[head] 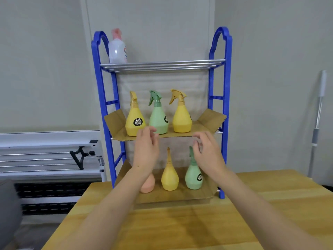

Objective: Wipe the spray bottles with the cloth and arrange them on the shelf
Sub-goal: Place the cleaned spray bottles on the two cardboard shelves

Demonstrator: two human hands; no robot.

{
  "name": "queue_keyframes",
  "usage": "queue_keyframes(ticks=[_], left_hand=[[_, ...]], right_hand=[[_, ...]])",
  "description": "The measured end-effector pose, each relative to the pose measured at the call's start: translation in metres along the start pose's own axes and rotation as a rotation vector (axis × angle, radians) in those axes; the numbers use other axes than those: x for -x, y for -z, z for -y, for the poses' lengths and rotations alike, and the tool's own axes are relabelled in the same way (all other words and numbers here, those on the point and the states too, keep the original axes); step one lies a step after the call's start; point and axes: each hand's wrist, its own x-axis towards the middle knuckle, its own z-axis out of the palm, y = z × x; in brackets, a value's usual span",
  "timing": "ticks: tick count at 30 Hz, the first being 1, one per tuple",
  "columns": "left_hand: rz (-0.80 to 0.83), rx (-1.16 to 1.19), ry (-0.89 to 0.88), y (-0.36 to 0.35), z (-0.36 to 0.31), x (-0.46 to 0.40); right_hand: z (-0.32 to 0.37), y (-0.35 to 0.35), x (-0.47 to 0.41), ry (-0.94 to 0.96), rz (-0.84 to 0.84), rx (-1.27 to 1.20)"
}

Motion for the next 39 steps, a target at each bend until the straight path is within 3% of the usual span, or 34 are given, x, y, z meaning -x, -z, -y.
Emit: queue_keyframes(ticks=[4,9,14,20,26,39], left_hand=[[0.018,-0.075,-0.037,-0.011,-0.005,-0.039],[0.065,-0.094,0.064,-0.029,-0.009,-0.074],[0.167,-0.125,0.148,-0.043,-0.005,-0.096],[0.224,-0.351,0.127,-0.049,0.001,-0.103],[0.244,-0.395,0.115,-0.05,0.004,-0.104],[0.263,-0.401,0.133,-0.05,0.005,-0.105]], right_hand=[[0.012,0.004,-0.037,0.082,-0.034,0.014],[0.019,-0.007,-0.075,0.064,0.021,0.049],[0.012,-0.019,-0.113,-0.232,0.143,-0.079],[-0.005,-0.03,-0.137,-0.448,0.454,-0.239],[-0.008,-0.028,-0.13,-0.351,0.381,-0.127],[-0.019,-0.022,-0.136,-0.475,0.304,0.15]])
